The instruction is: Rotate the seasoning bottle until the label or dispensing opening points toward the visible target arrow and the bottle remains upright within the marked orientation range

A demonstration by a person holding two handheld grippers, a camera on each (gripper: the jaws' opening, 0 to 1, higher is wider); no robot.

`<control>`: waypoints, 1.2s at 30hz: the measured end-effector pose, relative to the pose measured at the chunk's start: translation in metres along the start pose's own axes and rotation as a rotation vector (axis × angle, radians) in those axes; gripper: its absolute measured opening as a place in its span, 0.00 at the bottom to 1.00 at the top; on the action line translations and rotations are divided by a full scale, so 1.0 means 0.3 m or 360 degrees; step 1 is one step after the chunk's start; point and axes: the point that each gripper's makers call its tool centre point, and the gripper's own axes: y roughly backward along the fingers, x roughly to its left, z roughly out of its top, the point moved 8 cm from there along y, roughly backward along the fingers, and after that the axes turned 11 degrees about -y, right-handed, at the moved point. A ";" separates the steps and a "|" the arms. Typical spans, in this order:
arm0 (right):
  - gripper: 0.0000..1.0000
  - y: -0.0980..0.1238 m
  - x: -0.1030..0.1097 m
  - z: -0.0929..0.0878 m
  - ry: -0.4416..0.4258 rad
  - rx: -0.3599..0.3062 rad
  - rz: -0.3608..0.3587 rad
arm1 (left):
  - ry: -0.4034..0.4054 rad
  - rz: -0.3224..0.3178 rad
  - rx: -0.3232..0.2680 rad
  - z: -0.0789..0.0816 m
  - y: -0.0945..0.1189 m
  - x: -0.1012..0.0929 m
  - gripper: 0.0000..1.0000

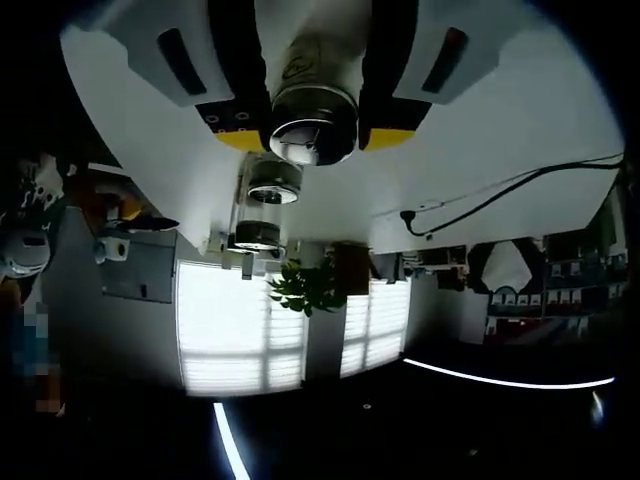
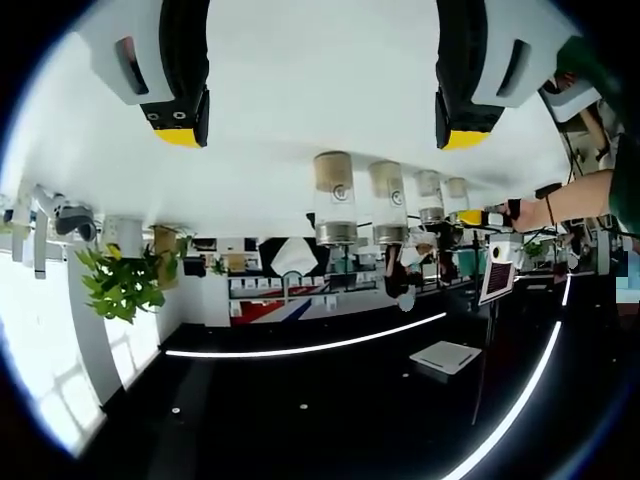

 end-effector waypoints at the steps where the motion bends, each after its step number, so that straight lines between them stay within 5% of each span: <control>1: 0.96 -0.001 0.000 -0.001 -0.0001 0.0001 0.0000 | 0.0002 0.0003 -0.0002 -0.001 0.001 0.003 0.36; 8: 0.96 -0.001 0.002 -0.001 0.0004 0.0001 0.0005 | 0.0003 0.0020 -0.0004 0.000 0.001 -0.001 0.36; 10: 0.96 -0.055 -0.091 0.033 -0.0002 0.0006 0.0006 | 0.0003 0.0029 0.0001 0.000 0.001 -0.001 0.36; 18: 0.96 -0.135 -0.232 0.092 -0.0004 0.0008 0.0006 | 0.0019 0.0066 0.0002 0.000 0.005 -0.002 0.36; 36: 0.96 -0.164 -0.283 0.115 0.0006 0.0012 0.0008 | 0.0007 0.0193 0.0022 0.002 0.002 -0.030 0.36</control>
